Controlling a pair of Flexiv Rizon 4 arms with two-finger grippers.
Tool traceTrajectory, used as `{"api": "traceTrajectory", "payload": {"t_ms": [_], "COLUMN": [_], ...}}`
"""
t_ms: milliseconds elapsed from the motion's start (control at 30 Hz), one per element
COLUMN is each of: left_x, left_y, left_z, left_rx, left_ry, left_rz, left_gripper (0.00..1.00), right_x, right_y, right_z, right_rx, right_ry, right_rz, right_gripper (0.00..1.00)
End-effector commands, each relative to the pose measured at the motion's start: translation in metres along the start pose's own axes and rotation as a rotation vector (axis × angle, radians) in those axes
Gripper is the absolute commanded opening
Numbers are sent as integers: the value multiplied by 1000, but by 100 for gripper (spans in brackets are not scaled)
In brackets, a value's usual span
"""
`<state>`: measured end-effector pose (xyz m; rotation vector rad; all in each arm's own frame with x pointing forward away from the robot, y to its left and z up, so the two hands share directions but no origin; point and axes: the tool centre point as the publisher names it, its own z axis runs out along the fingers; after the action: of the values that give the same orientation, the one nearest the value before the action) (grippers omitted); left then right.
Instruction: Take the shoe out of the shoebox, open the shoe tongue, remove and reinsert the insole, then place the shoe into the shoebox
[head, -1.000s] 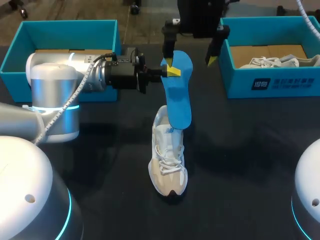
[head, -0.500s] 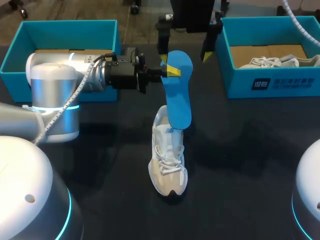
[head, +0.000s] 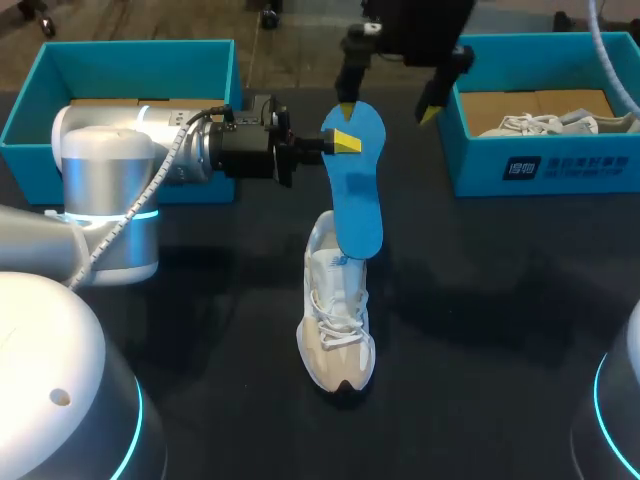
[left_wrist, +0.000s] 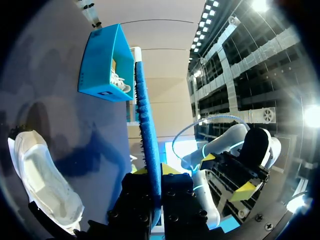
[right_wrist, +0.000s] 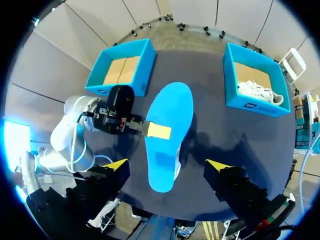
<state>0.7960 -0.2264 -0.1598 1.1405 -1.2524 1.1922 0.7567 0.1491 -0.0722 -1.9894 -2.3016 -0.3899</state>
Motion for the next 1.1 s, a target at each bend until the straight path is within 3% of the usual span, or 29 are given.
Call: {"api": "traceTrajectory", "payload": {"t_ms": [33, 500, 733, 1100], "left_x": [0, 0, 0, 0], "left_y": [1, 1, 1, 1], "left_z": [0, 0, 0, 0], "left_rx": [0, 0, 0, 0], "left_ry": [-4, -4, -4, -4], "left_rz": [0, 0, 0, 0], "left_gripper": [0, 0, 0, 0], "right_x": [-21, -53, -64, -80], "right_y": [-6, -19, -20, -16], "right_z": [-2, -1, 6, 23], "right_rx": [-32, -72, -40, -120], "right_ry": [155, 405, 519, 690], "right_rz": [10, 11, -6, -16], "right_gripper": [100, 100, 100, 100]}}
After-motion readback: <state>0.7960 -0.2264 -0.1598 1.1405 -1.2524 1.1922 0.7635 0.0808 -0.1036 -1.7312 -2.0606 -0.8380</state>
